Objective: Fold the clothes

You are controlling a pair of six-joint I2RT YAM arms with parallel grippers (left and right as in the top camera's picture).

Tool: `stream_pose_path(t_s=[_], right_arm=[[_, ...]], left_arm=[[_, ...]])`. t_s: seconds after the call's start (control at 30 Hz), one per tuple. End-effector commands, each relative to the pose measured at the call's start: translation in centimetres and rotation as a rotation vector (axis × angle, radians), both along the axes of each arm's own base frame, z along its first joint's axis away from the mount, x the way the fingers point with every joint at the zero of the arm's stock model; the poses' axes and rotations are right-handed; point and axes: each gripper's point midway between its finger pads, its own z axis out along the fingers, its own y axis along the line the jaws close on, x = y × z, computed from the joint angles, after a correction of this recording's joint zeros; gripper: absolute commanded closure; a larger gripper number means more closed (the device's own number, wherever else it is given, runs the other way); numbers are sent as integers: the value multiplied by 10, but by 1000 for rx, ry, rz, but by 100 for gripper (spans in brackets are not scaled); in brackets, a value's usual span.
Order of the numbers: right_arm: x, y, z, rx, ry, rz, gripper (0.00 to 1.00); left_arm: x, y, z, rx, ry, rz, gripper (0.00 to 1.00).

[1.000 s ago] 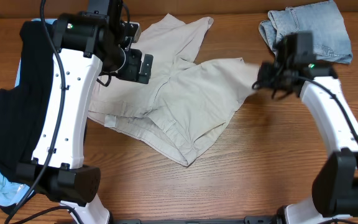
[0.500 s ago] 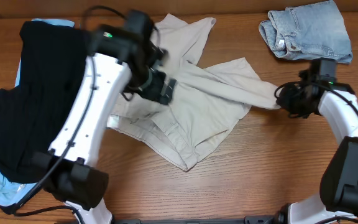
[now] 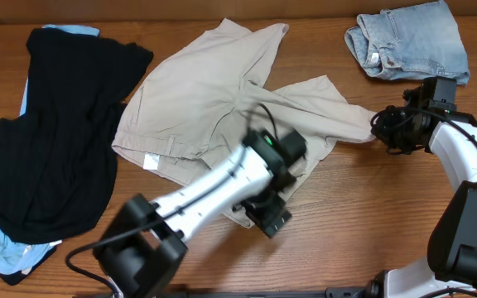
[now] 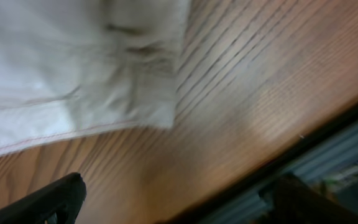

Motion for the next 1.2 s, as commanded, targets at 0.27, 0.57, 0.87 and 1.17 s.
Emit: stream_pose_path(t_s=[0.27,0.57,0.87,1.17], right_arm=[[0,0,5,5,-11,0,96],[0,0,5,5,-10,0,96],[1,0,6,4,-16,0,96],[10,-2,20,-5,-53,0,96]], left_arm=[[9,21,-45,147,-203,95,0],[-2,21,-71,103,-177,33,9],[18,32,-71,132,-234,164,51],[36,48,-68,134,-210,328,96]])
